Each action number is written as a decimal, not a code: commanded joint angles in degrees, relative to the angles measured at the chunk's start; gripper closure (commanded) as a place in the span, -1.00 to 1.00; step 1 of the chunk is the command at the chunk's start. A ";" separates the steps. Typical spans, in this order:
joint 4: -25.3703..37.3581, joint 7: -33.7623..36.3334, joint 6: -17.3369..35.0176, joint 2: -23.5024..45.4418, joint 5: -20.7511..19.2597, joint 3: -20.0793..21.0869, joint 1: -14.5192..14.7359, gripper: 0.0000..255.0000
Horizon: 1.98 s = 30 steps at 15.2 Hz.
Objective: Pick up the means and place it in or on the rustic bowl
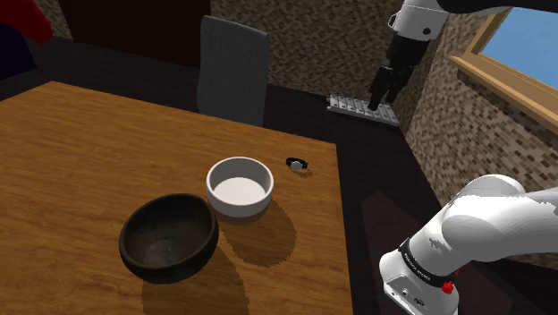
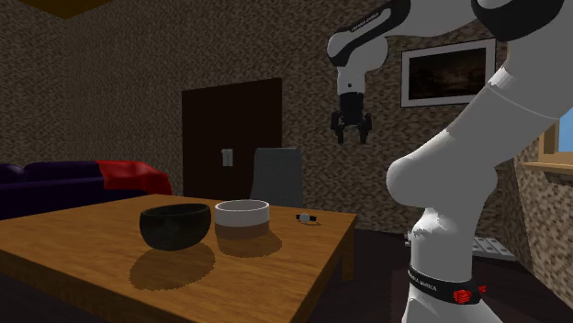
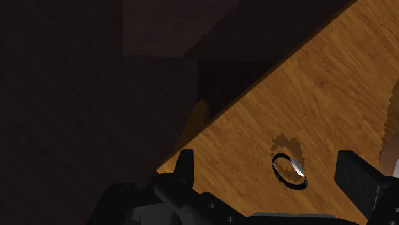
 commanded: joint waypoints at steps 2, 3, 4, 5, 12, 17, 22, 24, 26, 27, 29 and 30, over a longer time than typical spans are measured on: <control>-0.70 1.00 1.30 0.57 0.70 0.92 0.43 -1.00; -1.33 1.99 2.62 1.21 1.39 1.85 0.85 -1.00; -1.89 2.97 3.96 1.93 2.07 2.78 1.28 -1.00; -2.38 3.94 5.31 2.72 2.73 3.72 1.70 -1.00; -3.85 10.60 15.01 10.30 6.57 10.29 4.52 -1.00; -2.72 15.41 21.84 17.68 8.01 14.96 6.07 -1.00; 0.22 20.66 28.14 26.42 7.68 19.47 7.15 -1.00; 1.89 22.98 30.41 30.24 6.90 21.13 7.53 -1.00; 3.84 25.46 32.50 34.22 5.70 22.65 7.95 -1.00; 4.31 26.04 32.93 35.13 5.37 22.94 8.08 -1.00; 3.44 26.24 34.52 35.89 5.12 23.06 8.10 -1.00; 3.02 26.35 35.32 36.29 4.99 23.12 8.11 -1.00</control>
